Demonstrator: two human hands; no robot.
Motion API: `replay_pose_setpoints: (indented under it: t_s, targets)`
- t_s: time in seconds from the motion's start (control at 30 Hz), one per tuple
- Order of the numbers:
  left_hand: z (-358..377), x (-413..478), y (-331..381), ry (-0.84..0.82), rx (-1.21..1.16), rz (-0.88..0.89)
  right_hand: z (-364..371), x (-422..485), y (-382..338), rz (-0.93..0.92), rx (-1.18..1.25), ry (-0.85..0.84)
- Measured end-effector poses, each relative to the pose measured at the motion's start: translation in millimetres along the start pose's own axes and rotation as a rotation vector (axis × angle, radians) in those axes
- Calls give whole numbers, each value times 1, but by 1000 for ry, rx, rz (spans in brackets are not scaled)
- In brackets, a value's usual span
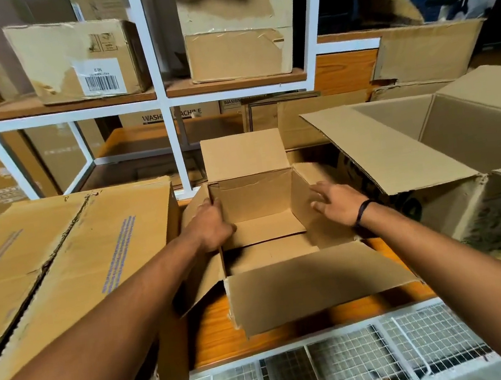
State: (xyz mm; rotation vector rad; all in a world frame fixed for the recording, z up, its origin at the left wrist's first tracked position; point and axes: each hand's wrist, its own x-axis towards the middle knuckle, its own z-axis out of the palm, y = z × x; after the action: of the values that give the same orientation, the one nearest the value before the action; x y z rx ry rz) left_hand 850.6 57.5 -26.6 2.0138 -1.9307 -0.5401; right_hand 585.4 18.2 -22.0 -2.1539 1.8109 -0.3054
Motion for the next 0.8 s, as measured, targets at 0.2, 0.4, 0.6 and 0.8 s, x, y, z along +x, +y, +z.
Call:
replay_pose_setpoints:
  t_s: [0.2, 0.4, 0.6, 0.8]
  targets:
    - [10, -22, -3, -123, 88, -5, -17, -69, -16, -157, -103, -228]
    - [15, -46, -12, -135, 109, 60, 18, -88, -41, -206, -161, -272]
    - [13, -55, -7, -93, 89, 69, 39, -94, -43, -168, -238, -231]
    - [11, -78, -2, -30, 59, 101, 32, -100, -43, -168, -184, -200]
